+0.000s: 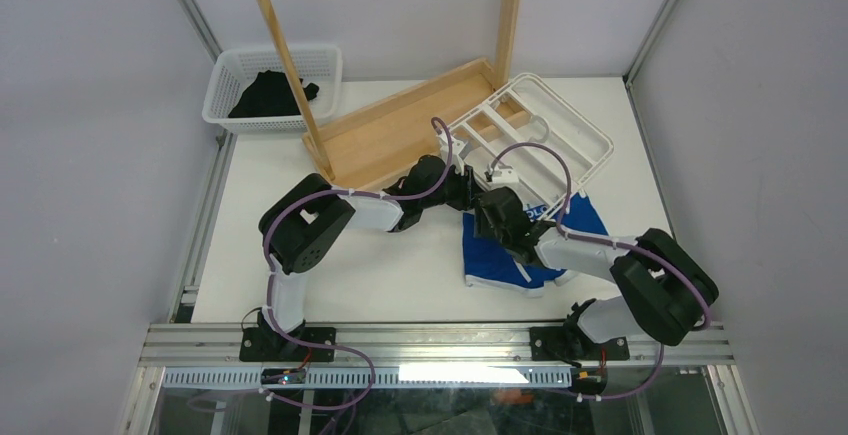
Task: Clip the underwear to the hanger
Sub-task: Clamp the underwear onto the hanger.
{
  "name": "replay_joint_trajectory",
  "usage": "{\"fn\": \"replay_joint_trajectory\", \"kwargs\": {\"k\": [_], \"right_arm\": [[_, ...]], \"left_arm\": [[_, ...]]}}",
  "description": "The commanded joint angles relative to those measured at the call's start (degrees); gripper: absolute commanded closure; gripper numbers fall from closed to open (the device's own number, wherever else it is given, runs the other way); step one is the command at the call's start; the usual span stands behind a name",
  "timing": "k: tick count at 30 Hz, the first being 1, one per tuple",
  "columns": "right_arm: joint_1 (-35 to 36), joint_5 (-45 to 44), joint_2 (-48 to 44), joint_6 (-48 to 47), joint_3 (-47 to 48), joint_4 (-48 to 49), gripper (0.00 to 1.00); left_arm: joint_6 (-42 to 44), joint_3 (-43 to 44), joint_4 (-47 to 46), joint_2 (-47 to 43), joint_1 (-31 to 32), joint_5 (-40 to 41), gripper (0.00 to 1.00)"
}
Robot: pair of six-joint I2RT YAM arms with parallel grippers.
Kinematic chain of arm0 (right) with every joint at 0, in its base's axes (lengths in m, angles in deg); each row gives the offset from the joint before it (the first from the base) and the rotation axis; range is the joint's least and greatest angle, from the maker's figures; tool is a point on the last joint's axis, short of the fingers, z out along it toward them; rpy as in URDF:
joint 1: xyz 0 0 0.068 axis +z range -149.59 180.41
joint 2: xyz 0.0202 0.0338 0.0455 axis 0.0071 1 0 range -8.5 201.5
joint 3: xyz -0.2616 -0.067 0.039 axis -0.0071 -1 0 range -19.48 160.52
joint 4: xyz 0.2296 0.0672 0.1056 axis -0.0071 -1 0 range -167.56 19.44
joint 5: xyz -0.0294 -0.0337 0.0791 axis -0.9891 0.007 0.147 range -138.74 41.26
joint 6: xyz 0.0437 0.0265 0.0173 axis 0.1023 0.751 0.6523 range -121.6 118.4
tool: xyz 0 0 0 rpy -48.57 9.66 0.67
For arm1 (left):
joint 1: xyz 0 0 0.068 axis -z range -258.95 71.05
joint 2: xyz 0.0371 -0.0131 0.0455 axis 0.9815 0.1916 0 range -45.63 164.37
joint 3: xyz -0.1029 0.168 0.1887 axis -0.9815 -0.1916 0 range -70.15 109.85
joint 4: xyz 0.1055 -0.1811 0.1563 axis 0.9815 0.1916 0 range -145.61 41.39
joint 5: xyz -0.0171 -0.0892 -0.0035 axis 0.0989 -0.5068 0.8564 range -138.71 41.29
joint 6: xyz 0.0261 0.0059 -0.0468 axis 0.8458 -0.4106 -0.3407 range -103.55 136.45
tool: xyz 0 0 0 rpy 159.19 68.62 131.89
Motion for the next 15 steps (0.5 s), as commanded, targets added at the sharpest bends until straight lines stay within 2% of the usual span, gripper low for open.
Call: {"fn": "replay_joint_trajectory", "kwargs": {"k": [1,11,15], "right_arm": [[-0.45,-7.70,1.74,1.19,2.93,0.02,0.49],[-0.23,-10.03,8.34,4.39,6.67,-8.83,0.49],[-0.28,-9.57,11.06,4.66,7.69,-10.97,0.61]], "left_arm": [[0.37,2.46,-5.93,-2.26,-0.96,4.30,1.00],[0.45,2.33,-5.97,-1.98,-0.96,4.05,1.00],[0.54,2.22,-6.00,-2.09,-0.97,3.99,1.00]]}}
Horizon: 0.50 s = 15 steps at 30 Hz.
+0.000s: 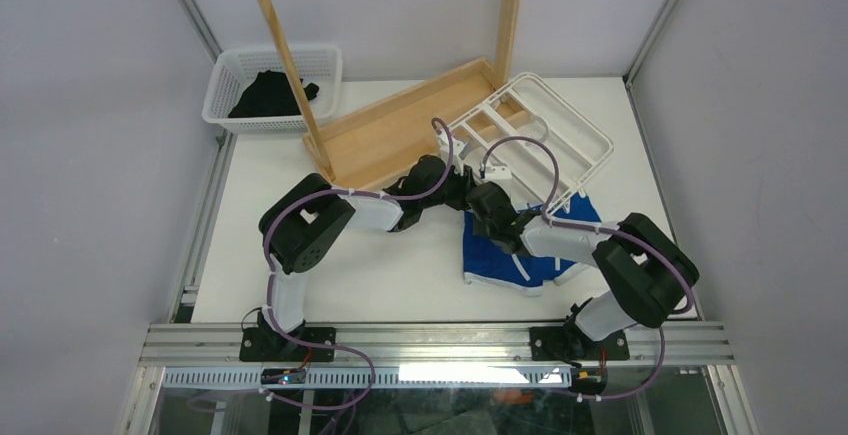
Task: Clip the underwear to the hanger
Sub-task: Clamp the underwear onto the hanger.
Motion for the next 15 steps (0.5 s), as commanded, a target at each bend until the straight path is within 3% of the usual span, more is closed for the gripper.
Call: {"fn": "replay_joint_trajectory", "kwargs": {"k": [1,9,15], "right_arm": [[-1.83,-4.11,5.07,1.80,1.45,-3.21,0.64],[-1.99,-1.62,1.09,3.39,-1.00,-2.25,0.98],[-1.96,2.01,-8.69,1.52,-8.99,8.11,1.00]], "left_arm": [[-0.67,2.16,-6.76,-2.18,-0.79,3.23,1.00],[-0.46,1.78,-6.76,-2.48,-0.87,3.72,1.00],[-2.32,2.11,-7.21,-3.78,-0.95,2.57,1.00]]}}
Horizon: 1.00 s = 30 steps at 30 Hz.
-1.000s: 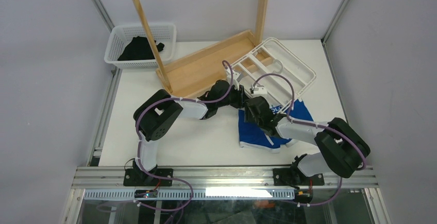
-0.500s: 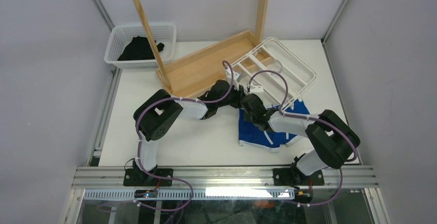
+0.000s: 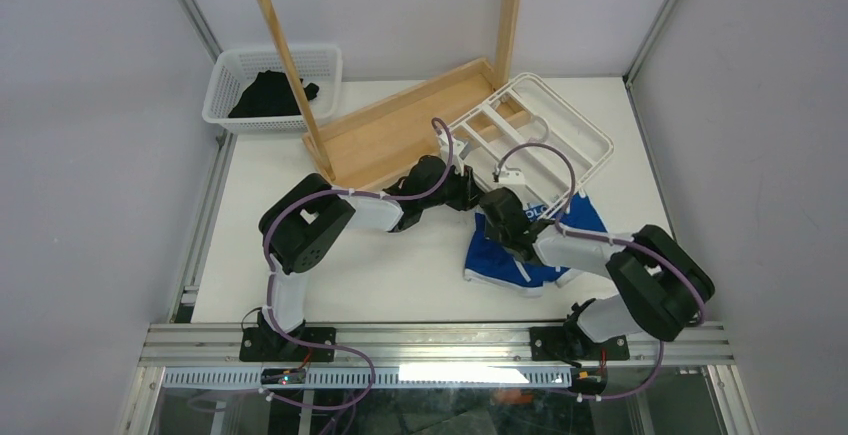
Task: Clip the underwear to the hanger
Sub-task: Clamp the underwear onto the hanger.
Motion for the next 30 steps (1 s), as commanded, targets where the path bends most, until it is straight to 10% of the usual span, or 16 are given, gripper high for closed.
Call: {"fn": "replay_joint_trajectory", "kwargs": {"k": [1,30], "right_arm": [[-0.42,3.37,-8.66,-0.56,-8.09,7.79,1.00],[-0.47,7.54,-27.21,-9.59,-30.60,46.88,1.00]], "left_arm": [[-2.53,2.15,-7.20,-4.11,-1.14,2.49,1.00],[-16.50,3.88,-4.18,-6.26,-1.10,1.95,1.00]]}}
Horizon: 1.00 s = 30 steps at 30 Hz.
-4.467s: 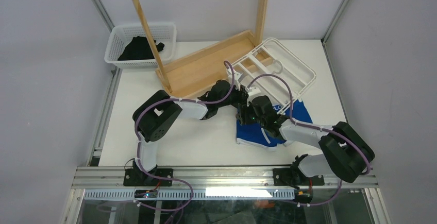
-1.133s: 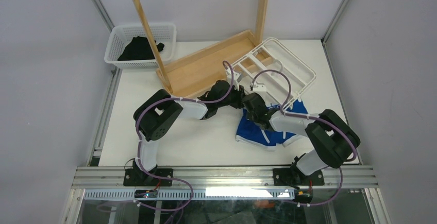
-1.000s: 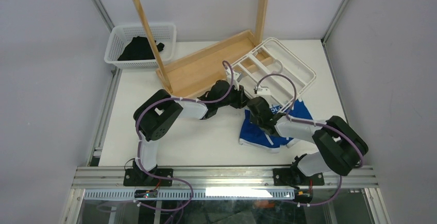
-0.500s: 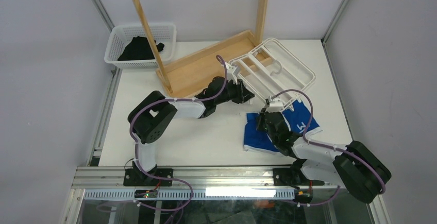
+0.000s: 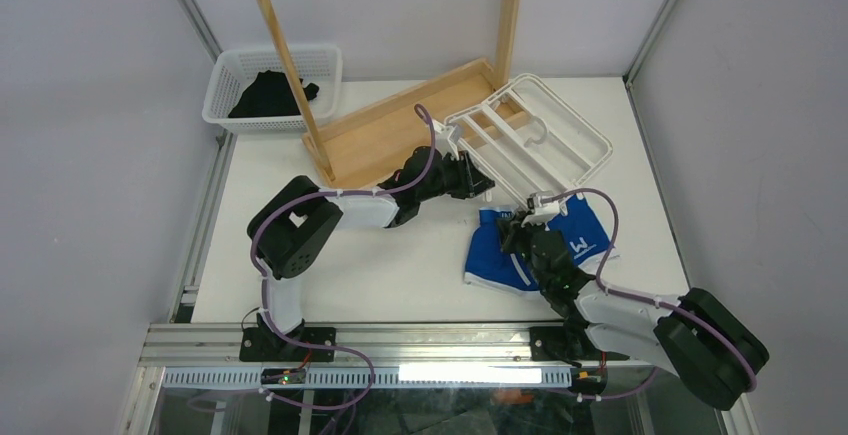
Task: Clip the underwear to the hanger
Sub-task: Clamp the underwear onto the hanger.
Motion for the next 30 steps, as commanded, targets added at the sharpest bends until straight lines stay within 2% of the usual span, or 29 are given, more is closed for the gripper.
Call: {"fn": "replay_joint_trajectory", "kwargs": {"k": [1,13,20,30], "right_arm": [[-0.15,0.94,-1.96,-1.52,-1.36,9.39,1.00],[-0.16,1.77,-5.44,-2.94,-3.22,11.28,1.00],[-0.12,1.67,-6.98,-1.41,-3.98,11.49,1.00],[-0.38,0.35,-8.73,0.16,-4.11,9.91,1.00]], "left_arm": [[-1.45,3.10,-3.21,-2.23,-0.61,2.81,1.00],[-2.11,2.98,-3.74,-2.16,-0.60,1.63,1.00],[-2.27,0.00,-10.17,-3.17,-0.60,-2.37,1.00],[-2.33,-1.74,-13.33,-3.01,-0.67,-6.05,1.00]]}}
